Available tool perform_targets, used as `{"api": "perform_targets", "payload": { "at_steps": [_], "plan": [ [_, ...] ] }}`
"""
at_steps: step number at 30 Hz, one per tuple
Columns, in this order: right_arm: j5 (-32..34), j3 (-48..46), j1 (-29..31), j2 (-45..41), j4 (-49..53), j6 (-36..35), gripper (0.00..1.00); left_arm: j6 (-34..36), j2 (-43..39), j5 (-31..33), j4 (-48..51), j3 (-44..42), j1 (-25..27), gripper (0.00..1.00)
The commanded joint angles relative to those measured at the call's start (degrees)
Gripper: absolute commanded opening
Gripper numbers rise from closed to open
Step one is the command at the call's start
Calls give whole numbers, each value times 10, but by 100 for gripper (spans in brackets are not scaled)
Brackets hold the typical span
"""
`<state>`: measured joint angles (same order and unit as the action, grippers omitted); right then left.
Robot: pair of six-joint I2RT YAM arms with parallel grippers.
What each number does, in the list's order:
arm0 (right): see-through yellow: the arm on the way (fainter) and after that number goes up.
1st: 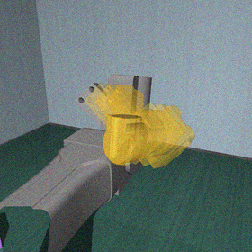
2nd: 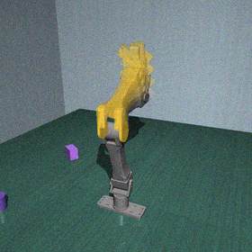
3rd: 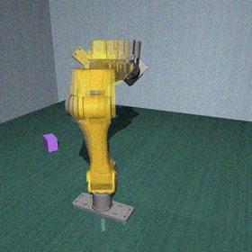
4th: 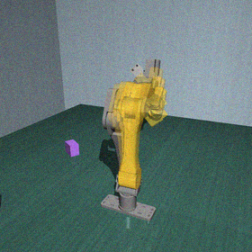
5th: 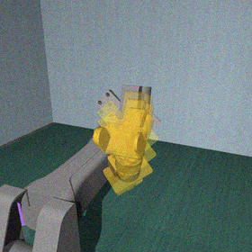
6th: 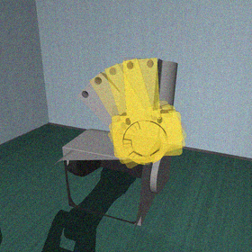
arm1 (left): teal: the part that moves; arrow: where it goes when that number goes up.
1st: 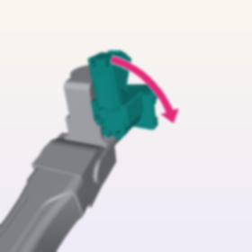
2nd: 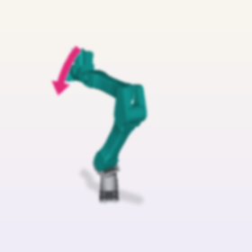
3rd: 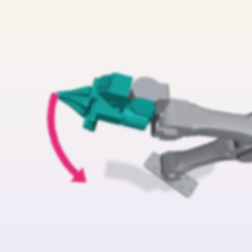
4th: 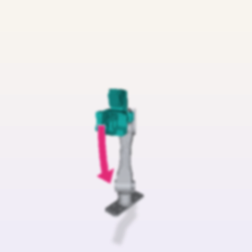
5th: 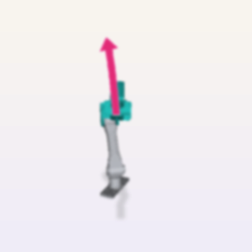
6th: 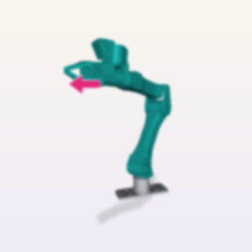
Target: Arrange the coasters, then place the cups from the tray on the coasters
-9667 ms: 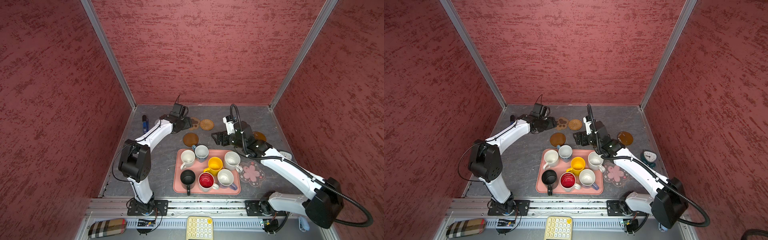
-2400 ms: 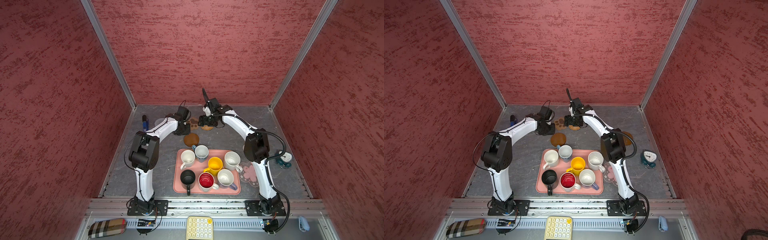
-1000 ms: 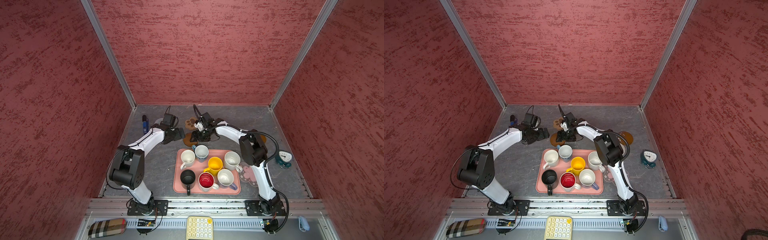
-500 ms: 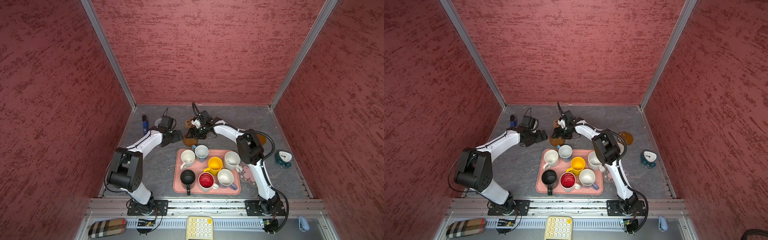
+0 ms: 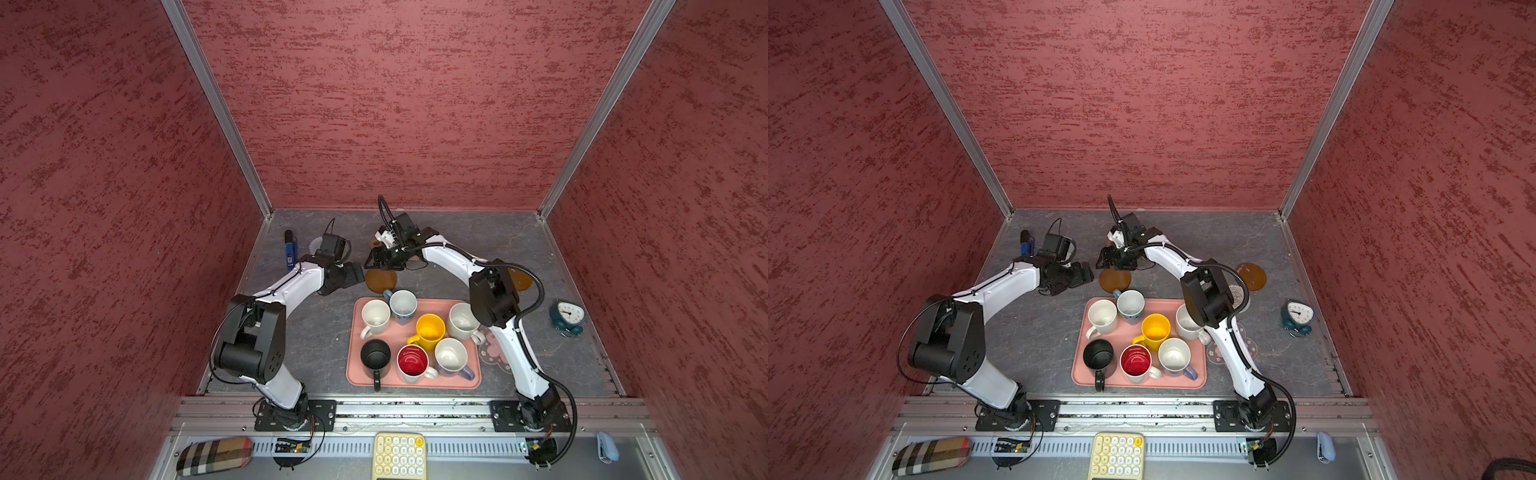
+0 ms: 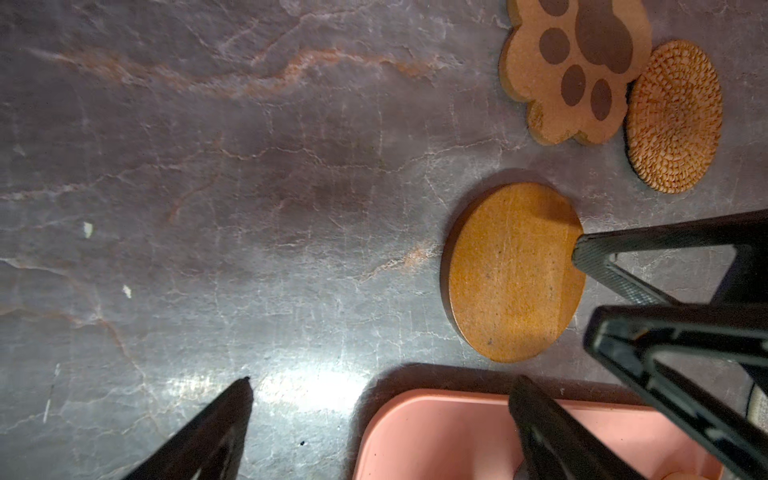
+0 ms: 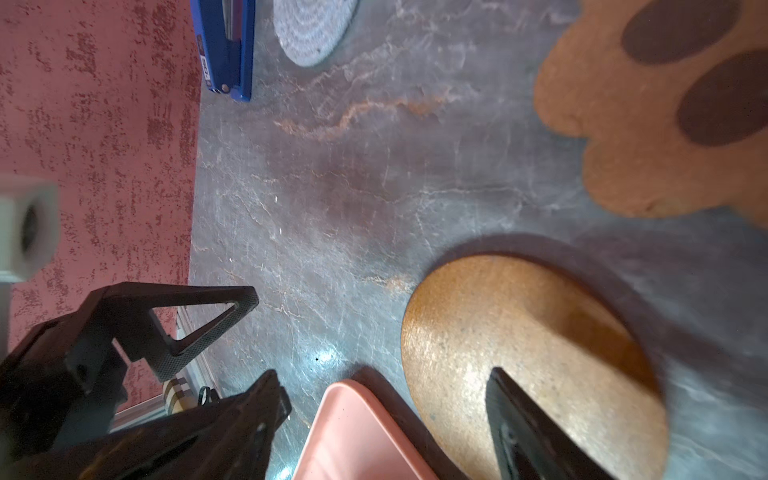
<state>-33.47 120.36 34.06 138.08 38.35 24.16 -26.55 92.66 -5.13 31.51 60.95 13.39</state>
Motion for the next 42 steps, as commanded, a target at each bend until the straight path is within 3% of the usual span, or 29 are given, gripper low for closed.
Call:
{"api": "perform_targets", "payload": {
  "at_steps": [1, 14, 21, 29, 42],
  "plan": [
    [38, -11, -17, -30, 41, -19, 79, -5, 7, -3, -16, -3, -5, 97],
    [85, -217, -43, -140, -29, 13, 78, -10, 6, -2, -19, -4, -6, 98],
    [18, -259, -40, -135, -77, 33, 78, -13, 3, 1, -15, -5, -5, 98],
    [-22, -267, -29, -125, -109, 51, 79, -15, -1, 3, -16, -11, -6, 99],
    [-51, -205, -2, -64, -123, 82, 79, -17, -32, 1, -27, -44, -21, 99]
  ]
}}
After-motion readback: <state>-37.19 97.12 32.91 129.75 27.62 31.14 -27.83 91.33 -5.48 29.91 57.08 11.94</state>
